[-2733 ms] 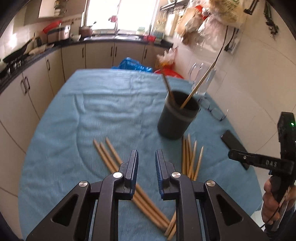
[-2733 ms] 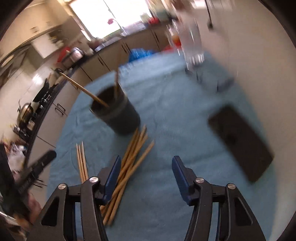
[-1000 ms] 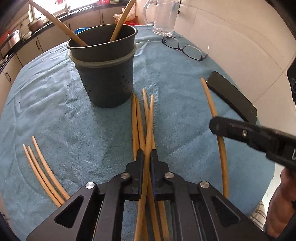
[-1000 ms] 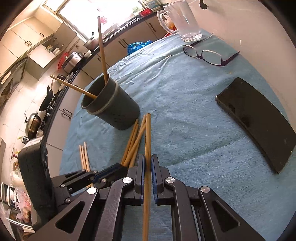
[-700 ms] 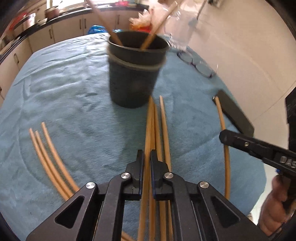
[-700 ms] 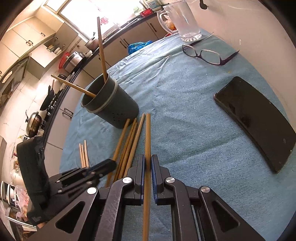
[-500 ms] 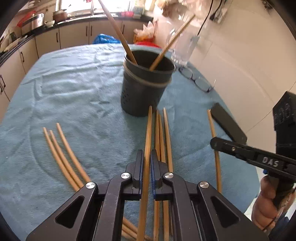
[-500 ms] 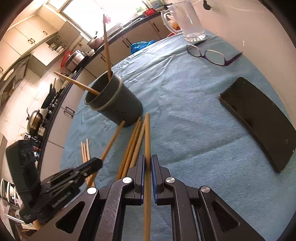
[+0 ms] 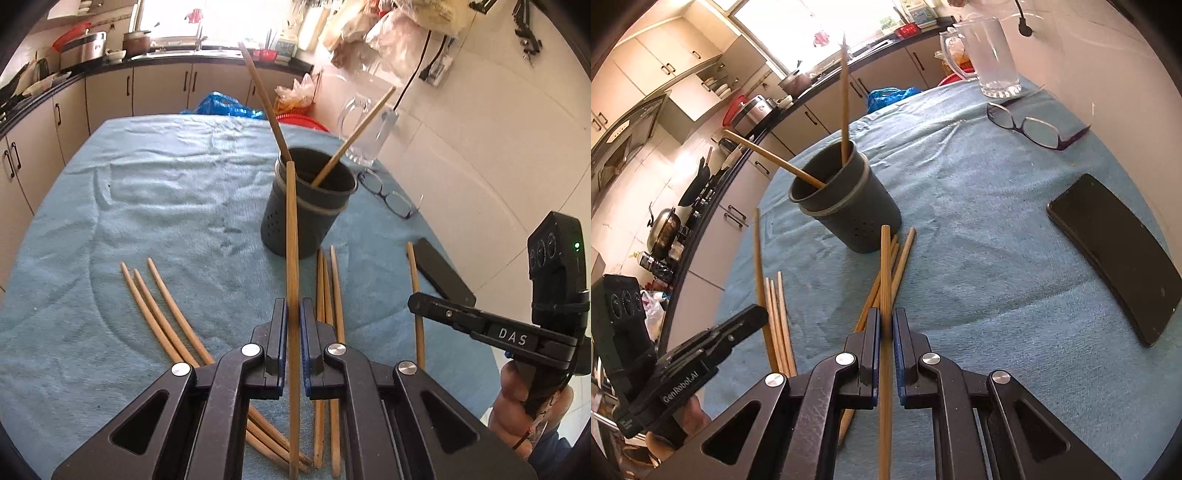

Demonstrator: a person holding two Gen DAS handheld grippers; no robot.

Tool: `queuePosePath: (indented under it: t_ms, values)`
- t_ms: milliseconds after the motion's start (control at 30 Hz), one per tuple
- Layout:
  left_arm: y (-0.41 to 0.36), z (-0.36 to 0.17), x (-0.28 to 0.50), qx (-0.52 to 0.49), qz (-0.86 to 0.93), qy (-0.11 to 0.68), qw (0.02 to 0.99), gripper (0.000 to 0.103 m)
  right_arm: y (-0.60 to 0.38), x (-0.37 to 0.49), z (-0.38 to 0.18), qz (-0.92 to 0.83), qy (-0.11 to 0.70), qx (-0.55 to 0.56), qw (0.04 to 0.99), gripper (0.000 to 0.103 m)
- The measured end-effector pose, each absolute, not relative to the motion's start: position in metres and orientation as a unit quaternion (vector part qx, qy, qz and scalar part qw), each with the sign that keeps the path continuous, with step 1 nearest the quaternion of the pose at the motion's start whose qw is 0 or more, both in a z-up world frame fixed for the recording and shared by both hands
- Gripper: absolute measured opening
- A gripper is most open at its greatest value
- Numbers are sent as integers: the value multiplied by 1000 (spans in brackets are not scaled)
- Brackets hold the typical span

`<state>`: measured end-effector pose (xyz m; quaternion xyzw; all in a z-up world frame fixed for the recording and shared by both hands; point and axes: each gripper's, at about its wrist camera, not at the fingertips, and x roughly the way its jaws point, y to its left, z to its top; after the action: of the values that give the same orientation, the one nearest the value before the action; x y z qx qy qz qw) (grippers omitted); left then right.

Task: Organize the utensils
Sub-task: 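Lift the chopstick and carry it over the grey holder with the right tool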

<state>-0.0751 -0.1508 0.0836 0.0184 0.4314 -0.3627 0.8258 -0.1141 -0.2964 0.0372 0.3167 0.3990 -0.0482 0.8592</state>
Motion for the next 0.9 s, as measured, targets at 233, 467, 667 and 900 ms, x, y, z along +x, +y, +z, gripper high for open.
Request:
queuePosePath:
  t_ms: [233, 467, 667, 900]
  values:
    - [-139, 109, -85, 14, -361, 386, 849, 6, -286, -120, 58, -47, 377, 294, 877, 8]
    - [-128, 124, -91, 8, -363, 366, 857, 6, -277, -128, 78, -48, 352, 271, 895, 8]
    - [-124, 130, -93, 5, -362, 359, 860, 6, -274, -134, 94, -56, 328, 254, 908, 8]
    - [-121, 133, -95, 6, -360, 356, 862, 6, -273, -138, 106, -59, 310, 244, 917, 8]
